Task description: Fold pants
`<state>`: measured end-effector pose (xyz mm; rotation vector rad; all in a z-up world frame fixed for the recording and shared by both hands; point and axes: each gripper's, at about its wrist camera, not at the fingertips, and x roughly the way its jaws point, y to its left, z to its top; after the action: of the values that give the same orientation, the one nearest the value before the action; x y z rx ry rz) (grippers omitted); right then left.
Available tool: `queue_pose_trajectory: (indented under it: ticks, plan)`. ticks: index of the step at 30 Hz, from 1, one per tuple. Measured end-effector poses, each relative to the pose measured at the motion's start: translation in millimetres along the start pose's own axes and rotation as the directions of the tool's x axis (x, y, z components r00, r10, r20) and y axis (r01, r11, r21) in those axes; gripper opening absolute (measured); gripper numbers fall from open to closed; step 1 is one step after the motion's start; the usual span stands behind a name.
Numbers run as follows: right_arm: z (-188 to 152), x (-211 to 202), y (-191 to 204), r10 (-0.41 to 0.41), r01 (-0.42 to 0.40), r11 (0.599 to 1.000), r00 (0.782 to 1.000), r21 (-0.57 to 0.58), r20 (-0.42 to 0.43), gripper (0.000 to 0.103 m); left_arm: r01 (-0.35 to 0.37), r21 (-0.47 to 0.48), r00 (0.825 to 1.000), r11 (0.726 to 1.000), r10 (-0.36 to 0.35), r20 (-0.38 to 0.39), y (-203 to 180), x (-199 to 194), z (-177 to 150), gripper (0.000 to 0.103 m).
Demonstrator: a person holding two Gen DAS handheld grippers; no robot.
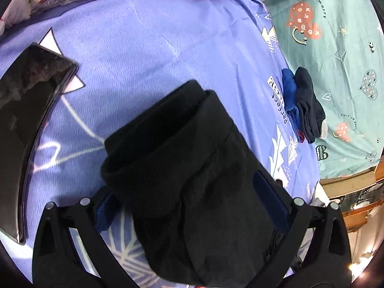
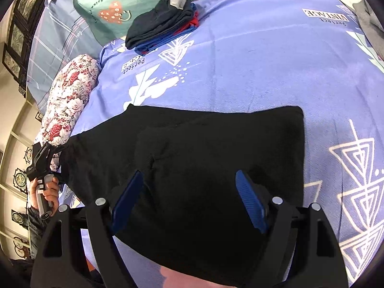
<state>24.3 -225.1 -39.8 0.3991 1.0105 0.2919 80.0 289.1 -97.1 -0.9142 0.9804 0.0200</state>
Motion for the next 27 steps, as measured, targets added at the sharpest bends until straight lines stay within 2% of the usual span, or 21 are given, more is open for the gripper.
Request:
queue_pose_trajectory:
  ticks: [2,3,4,5,6,8,11,14,17,18,20,21,23,25,27]
  plan:
    - [-0.5,-1.4,2.5,0.004,-0.004,1.0,1.0,-0.01,0.008,0.081,0.013,-0.016,1.0,1.0,-0.013,0.017,0.9,-1.0,-0.3,0.097]
    - [-1.4,-2.9,2.4,0.003,-0.003,1.0,1.0,-0.013,0.012,0.081,0.014,0.001,1.0,1.0,-0.014,0.026,-2.5,-2.2,-1.9,0.074]
    - [-2.0,-4.1,2.0,0.002,-0.002,1.0,1.0,-0.014,0.016,0.081,0.006,0.035,1.0,0.999,-0.006,0.019,-7.8,-2.0,-3.9,0.058]
    - [-3.5,-6.9,0.8,0.0,0.0,1.0,1.0,-0.016,0.025,0.081,-0.007,0.09,1.0,0.996,0.006,0.005,-15.3,-1.7,-6.1,0.031]
    - [-4.5,-8.3,0.2,-0.001,0.002,1.0,1.0,-0.017,0.029,0.081,-0.015,0.147,1.0,0.989,0.013,0.014,-24.0,-5.1,-10.3,0.03]
    - [-5.7,-10.8,-2.4,-0.001,0.001,1.0,0.999,-0.017,0.034,0.081,-0.051,0.2,0.997,0.979,0.04,0.06,-35.3,-15.2,-18.2,0.028]
    - [-6.9,-13.3,-5.9,0.004,-0.003,1.0,0.999,-0.004,0.044,0.081,-0.098,0.305,0.992,0.947,0.068,0.106,-61.8,-33.7,-32.1,0.026]
    - [-7.5,-14.3,-7.7,0.014,-0.014,1.0,0.999,0.001,0.045,0.081,-0.075,0.398,0.993,0.914,0.031,0.116,-96.8,-57.6,-49.4,0.026]
    - [-8.8,-18.4,-9.3,0.026,-0.026,1.0,0.998,0.002,0.057,0.081,-0.03,0.536,0.992,0.844,-0.04,0.118,-144.1,-79.9,-76.8,0.027]
    - [-9.2,-20.1,-10.3,0.031,-0.031,1.0,0.998,0.004,0.061,0.081,-0.002,0.589,0.992,0.808,-0.075,0.106,-161.4,-83.6,-89.1,0.027]
    - [-10.7,-24.9,-13.7,0.039,-0.04,0.999,0.997,0.008,0.073,0.081,0.056,0.66,0.992,0.749,-0.118,0.05,-187.2,-77.8,-111.5,0.027]
    - [-11.8,-27.2,-15.4,0.041,-0.042,0.999,0.996,0.012,0.079,0.081,0.103,0.686,0.991,0.72,-0.13,-0.013,-201.6,-64.4,-125.7,0.028]
    - [-14.4,-32.0,-20.8,0.04,-0.042,0.999,0.995,0.027,0.087,0.081,0.16,0.703,0.987,0.693,-0.115,-0.111,-218.1,-35.1,-147.4,0.028]
    - [-16.5,-36.4,-24.9,0.034,-0.039,0.998,0.995,0.044,0.092,0.081,0.189,0.721,0.978,0.667,-0.061,-0.199,-230.8,5.9,-175.6,0.029]
    - [-19.5,-43.9,-28.2,0.027,-0.032,0.998,0.994,0.051,0.104,0.081,0.205,0.721,0.963,0.662,-0.003,-0.271,-234.8,44.9,-200.5,0.036]
